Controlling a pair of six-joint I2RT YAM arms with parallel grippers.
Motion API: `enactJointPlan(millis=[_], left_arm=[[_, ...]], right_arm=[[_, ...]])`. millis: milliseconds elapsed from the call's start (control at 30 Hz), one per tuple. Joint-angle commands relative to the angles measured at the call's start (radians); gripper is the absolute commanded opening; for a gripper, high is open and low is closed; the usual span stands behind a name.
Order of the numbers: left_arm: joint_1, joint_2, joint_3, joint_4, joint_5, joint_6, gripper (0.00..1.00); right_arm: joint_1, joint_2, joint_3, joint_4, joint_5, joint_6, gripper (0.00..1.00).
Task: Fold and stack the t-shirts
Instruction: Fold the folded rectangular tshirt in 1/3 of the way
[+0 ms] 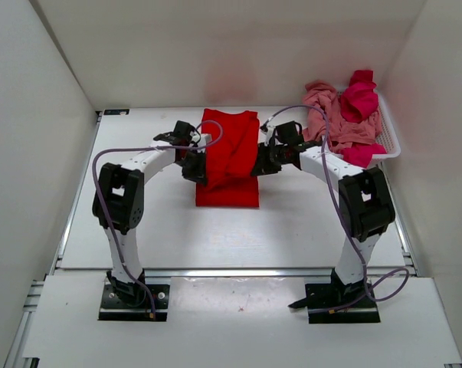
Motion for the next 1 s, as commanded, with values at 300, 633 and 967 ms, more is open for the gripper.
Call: enactJointPlan(millis=[300,633,967], left_arm=[[0.043,0.075,0.136,0.032,-0.004,-0.035,0.25],[0.117,0.046,0.251,0.029,-0.056,-0.027,0.83],[0.134,-0.084,0.199,-0.023,-0.019,0.293,0.61]], right_arm=[[-0.023,0.122,0.083,0.056,0.006,0.022,0.27],[-0.012,0.235,0.406,-0.006,0.184,-0.093,0.52],[0.057,0.058,0.223,-0.035,0.208,-0.182,0.22]])
